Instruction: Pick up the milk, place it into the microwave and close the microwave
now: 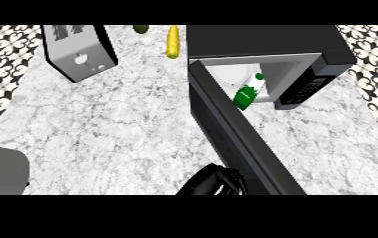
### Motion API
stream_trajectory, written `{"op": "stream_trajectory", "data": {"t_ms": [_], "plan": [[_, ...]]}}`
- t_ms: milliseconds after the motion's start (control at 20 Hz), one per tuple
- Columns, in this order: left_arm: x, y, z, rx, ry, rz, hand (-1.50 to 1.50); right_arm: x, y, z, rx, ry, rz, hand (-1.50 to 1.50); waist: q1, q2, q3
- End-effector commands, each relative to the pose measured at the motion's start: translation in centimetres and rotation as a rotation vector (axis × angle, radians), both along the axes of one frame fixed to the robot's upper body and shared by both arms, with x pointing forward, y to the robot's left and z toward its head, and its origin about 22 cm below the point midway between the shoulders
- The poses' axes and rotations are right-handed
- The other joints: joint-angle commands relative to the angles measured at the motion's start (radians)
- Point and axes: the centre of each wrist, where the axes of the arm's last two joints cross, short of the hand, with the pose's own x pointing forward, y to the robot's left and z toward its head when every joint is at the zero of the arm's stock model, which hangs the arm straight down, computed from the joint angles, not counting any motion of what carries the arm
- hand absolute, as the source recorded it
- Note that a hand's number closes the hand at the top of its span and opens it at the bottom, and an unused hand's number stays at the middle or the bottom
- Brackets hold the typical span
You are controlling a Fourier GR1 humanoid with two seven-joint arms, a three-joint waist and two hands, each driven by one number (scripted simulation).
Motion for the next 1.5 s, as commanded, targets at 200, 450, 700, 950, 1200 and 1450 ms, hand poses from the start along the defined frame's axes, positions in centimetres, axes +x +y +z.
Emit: {"op": "stream_trajectory", "data": {"t_ms": [200, 450, 700, 950, 1200, 1450], "plan": [[-1.9, -2.9, 0.8, 0.030, -0.010, 0.020, 1.50, 2.8, 2.1, 3.8, 0.081, -0.136, 0.246, -1.50, -0.047, 0.004, -0.002], [0.5, -3.6, 2.0, 0.031, -0.071, 0.106, 1.50, 3.5, 3.0, 5.4, 0.067, -0.136, 0.298, -1.50, -0.071, 0.010, -0.001], [2.1, -4.3, 3.8, 0.008, -0.111, 0.193, 1.50, 4.2, 4.1, 7.8, 0.054, -0.141, 0.371, -1.50, -0.100, 0.011, -0.003], [4.6, -4.5, 5.3, -0.046, -0.137, 0.311, 1.50, 4.6, 4.6, 8.8, 0.043, -0.137, 0.392, -1.50, -0.126, 0.021, -0.003], [7.3, -4.7, 6.7, -0.055, -0.153, 0.403, 1.50, 4.5, 4.8, 9.6, 0.066, -0.143, 0.397, -1.50, -0.161, 0.027, -0.003], [9.7, -4.5, 7.4, -0.058, -0.176, 0.470, 1.50, 4.8, 4.7, 10.5, 0.066, -0.139, 0.405, -1.50, -0.166, 0.042, -0.003]]}}
